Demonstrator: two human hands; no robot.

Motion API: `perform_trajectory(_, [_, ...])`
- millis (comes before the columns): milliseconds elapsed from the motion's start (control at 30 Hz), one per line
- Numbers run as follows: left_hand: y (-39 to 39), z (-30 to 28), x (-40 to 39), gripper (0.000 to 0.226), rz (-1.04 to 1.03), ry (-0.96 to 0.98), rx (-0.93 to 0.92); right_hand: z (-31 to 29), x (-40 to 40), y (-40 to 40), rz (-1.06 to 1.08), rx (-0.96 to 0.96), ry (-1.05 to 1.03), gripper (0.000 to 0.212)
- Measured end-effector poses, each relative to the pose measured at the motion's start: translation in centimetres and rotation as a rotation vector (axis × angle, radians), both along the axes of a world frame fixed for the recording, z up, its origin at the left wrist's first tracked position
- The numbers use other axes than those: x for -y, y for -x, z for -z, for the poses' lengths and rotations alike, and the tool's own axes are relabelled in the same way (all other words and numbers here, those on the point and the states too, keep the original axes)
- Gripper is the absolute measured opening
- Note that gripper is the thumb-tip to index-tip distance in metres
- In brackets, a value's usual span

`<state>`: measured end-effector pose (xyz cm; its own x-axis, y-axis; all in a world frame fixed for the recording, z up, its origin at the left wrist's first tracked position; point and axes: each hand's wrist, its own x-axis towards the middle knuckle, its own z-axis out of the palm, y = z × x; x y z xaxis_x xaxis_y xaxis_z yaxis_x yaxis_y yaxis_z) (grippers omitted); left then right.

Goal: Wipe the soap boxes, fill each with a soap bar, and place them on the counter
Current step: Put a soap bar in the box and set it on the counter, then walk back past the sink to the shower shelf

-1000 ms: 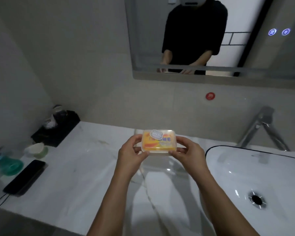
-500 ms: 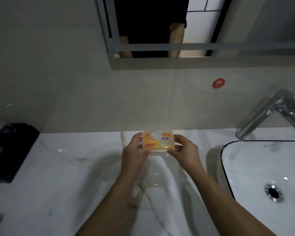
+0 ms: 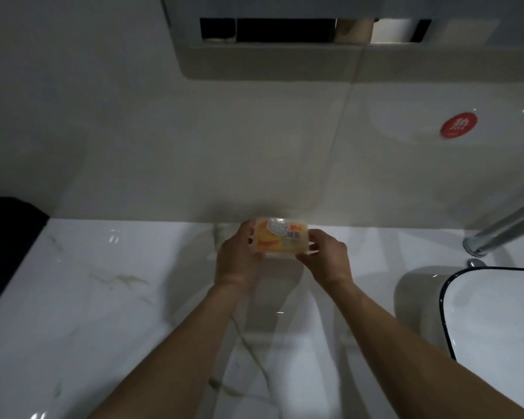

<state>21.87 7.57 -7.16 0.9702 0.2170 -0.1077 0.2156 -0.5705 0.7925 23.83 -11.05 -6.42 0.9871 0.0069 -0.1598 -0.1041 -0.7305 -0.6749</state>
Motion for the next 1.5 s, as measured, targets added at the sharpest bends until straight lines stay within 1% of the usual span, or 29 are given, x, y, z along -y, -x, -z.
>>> perform_trajectory(167, [-1.1,1.5,-0.3,0.059,0.004,0.037,0.029,1.2,-0.7,-1.6,-0.007,0.006,0.013,0.035])
perform_trajectory(267, [-1.5,2.1,-0.4,0.052,0.006,0.017,0.053,1.7,-0.8,-1.9,-0.007,-0.005,0.015,0.032])
perform_trajectory(333, [-1.6,2.5,-0.5,0.051,0.027,0.016,0.053,1.9,-0.9,-1.9,-0.003,0.003,0.011,0.028])
perform_trajectory(400, [-1.9,2.6,-0.6,0.052,0.048,-0.041,0.037,1.9,-0.9,-2.0,-0.006,0.006,0.021,0.025])
perform_trajectory(500, [-2.4,2.5,-0.8,0.06,0.099,-0.196,-0.007,1.9,-0.9,-2.0,-0.028,0.006,0.05,0.023])
perform_trajectory(633, [-2.4,2.0,-0.7,0.057,0.134,-0.263,-0.034,1.9,-1.0,-1.8,-0.035,-0.007,0.075,0.022])
perform_trajectory(733, [-2.2,1.7,-0.6,0.059,0.145,-0.306,-0.042,1.7,-1.2,-1.8,-0.034,-0.024,0.104,0.022])
perform_trajectory(800, [-2.2,1.6,-0.4,0.058,0.152,-0.358,-0.046,1.5,-1.3,-2.0,-0.037,-0.051,0.125,0.025])
perform_trajectory(900, [-2.0,1.1,-0.3,0.054,0.168,-0.432,-0.074,1.0,-1.3,-2.0,-0.082,-0.1,0.208,0.035])
perform_trajectory(1000, [-1.7,0.3,-0.5,0.06,0.177,-0.476,-0.119,0.2,-1.0,-1.6,-0.082,-0.109,0.276,0.041])
perform_trajectory(1100, [-1.4,-1.1,-0.8,0.067,0.199,-0.504,-0.14,-1.2,-0.6,-1.0,-0.062,-0.099,0.289,0.055])
perform_trajectory(1233, [-0.7,-4.0,-0.8,0.066,0.231,-0.558,-0.069,-4.1,-0.1,0.5,-0.03,-0.073,0.271,0.058])
perform_trajectory(1367, [1.1,-7.5,0.2,0.062,0.211,-0.615,0.082,-7.9,0.7,3.1,0.006,0.023,0.261,0.057])
perform_trajectory(1500, [3.2,-11.5,1.7,0.059,0.219,-0.668,0.2,-12.2,1.9,6.4,0.086,0.101,0.25,0.056])
